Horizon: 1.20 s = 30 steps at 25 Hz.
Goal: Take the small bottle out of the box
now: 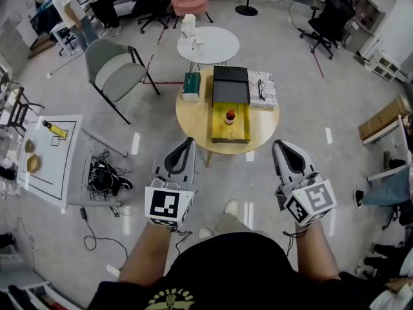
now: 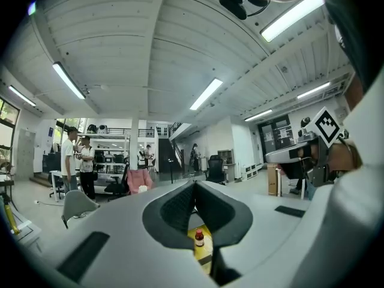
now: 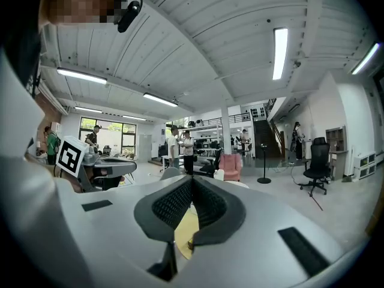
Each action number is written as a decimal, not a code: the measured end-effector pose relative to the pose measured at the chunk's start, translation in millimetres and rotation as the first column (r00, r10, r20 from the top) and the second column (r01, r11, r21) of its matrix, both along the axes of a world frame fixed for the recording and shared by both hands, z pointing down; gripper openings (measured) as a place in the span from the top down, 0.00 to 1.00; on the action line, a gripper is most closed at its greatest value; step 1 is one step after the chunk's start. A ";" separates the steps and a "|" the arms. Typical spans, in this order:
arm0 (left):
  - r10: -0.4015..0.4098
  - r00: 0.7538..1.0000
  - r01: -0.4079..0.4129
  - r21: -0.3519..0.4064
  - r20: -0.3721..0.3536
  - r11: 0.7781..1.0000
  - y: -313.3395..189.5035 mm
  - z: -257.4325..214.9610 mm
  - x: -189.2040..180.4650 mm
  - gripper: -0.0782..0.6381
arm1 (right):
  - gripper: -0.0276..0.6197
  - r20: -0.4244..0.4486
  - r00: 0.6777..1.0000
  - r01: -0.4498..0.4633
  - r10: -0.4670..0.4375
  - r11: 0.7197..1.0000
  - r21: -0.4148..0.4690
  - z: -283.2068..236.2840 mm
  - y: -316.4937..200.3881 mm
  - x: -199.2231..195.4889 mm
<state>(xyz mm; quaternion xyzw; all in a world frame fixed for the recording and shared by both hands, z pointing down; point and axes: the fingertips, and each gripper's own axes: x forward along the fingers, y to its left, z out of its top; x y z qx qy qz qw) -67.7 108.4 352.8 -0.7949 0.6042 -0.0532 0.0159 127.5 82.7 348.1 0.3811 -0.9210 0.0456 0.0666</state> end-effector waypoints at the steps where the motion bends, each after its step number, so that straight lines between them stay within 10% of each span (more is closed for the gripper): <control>1: 0.002 1.000 -0.002 -0.002 -0.002 1.000 -4.4 0.7 1.8 0.87 | 0.93 0.000 1.000 0.000 0.000 1.000 -0.002 1.6 -4.4 1.0; 30: -0.081 0.996 0.080 -0.019 -0.024 0.997 -126.8 -8.2 37.2 0.87 | 0.93 0.033 0.991 0.127 -0.126 0.992 -0.026 14.6 -142.4 24.2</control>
